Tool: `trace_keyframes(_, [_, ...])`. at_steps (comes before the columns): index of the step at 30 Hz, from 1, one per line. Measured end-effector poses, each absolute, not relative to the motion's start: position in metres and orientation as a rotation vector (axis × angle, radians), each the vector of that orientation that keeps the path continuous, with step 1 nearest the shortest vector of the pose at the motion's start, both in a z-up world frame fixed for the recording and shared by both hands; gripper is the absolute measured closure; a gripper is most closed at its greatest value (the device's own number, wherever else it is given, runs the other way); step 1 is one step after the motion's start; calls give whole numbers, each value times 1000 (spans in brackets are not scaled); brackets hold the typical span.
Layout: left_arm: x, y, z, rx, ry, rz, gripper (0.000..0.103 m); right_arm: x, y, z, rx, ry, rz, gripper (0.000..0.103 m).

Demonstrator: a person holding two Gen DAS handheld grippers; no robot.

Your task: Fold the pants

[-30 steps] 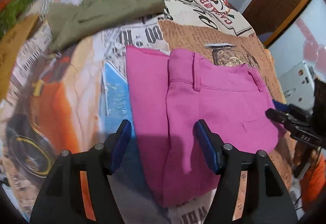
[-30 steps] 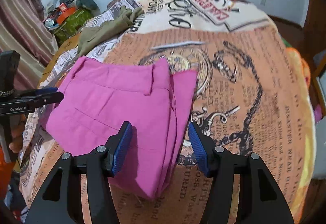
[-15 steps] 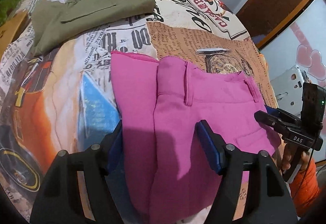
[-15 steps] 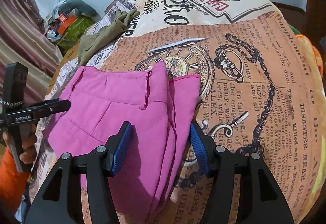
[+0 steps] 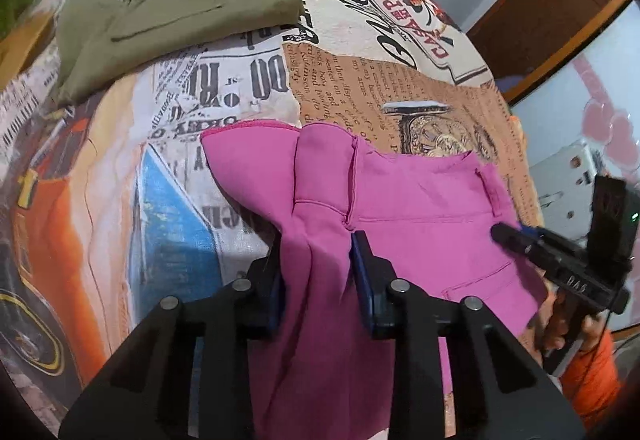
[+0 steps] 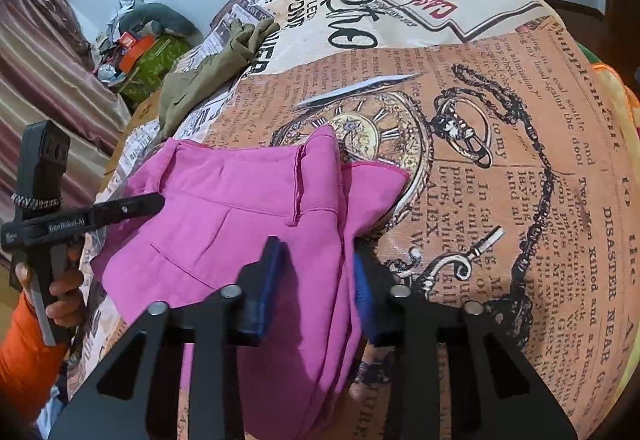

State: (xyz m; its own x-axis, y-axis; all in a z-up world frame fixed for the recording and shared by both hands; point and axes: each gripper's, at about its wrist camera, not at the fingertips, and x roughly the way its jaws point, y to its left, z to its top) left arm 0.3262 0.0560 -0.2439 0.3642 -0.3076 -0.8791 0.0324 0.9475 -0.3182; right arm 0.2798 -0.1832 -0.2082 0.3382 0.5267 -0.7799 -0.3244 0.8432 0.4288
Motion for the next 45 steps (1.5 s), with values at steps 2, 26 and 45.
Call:
trace_keyframes(2, [327,56,-243,-262,1187,-218,74,278,-183,-205,211,1078,555,86])
trace_keyframes(26, [283,61,-115,-52,943,-100,87,264,-145,-95,94,826,632,91])
trace_keyframes(45, [346,178,-29,-139,771,53,87,342,-36,-9,16,623,751,91])
